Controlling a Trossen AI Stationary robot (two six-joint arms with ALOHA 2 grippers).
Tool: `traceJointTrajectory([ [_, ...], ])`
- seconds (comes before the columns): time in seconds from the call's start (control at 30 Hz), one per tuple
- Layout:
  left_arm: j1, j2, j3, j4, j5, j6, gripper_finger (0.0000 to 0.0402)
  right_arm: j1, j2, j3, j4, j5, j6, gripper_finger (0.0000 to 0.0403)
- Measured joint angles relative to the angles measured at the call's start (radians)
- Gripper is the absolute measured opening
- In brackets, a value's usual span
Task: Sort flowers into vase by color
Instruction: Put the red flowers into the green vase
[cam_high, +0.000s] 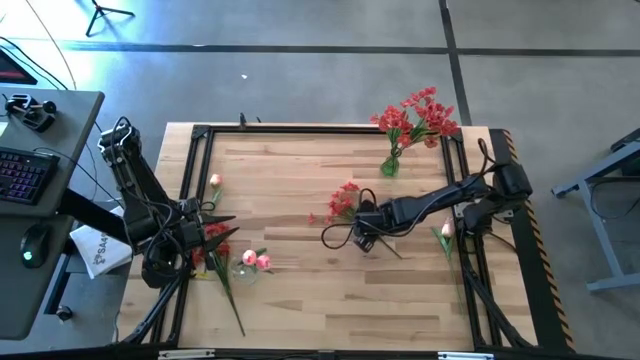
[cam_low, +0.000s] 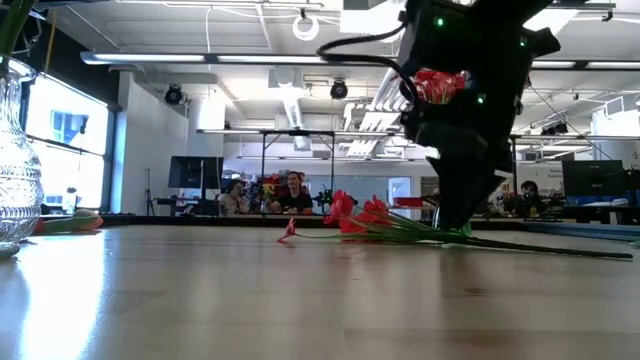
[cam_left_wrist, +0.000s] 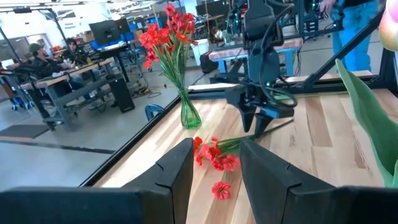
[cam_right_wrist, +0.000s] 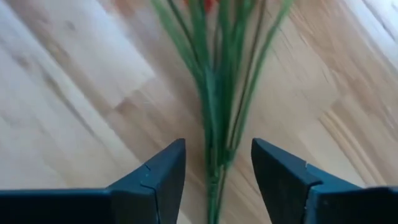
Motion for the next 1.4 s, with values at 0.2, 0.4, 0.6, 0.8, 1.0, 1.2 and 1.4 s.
traceJointTrajectory([
  [0.2,0.000,0.000,0.000,-0.003,0.000,0.000,0.0119,-0.020,0.014,-0.038,0.064,-0.036,0.011,0.0165],
  [0.4,0.000,0.000,0.000,-0.009,0.001,0.000,0.0119,-0.028,0.058,-0.040,0.125,-0.046,-0.038,0.0142],
  [0.6,0.000,0.000,0.000,-0.013,0.008,0.000,0.0119,-0.032,0.087,-0.048,0.155,-0.028,-0.047,0.0037],
  [0.8,0.000,0.000,0.000,-0.017,0.031,-0.007,0.0119,0.040,-0.055,-0.137,0.343,0.205,-0.110,0.0017],
  [1.0,0.000,0.000,0.000,-0.023,0.031,-0.018,0.0119,0.105,-0.313,-0.432,1.070,0.266,-0.462,0.0007],
  [1.2,0.000,0.000,0.000,-0.029,0.024,-0.009,0.0119,0.117,-0.418,-0.712,1.926,0.262,-1.019,0.0003],
  [1.4,0.023,0.000,0.000,-0.032,0.021,-0.008,0.0119,0.051,-0.471,-0.792,2.134,0.327,-1.356,0.0007],
])
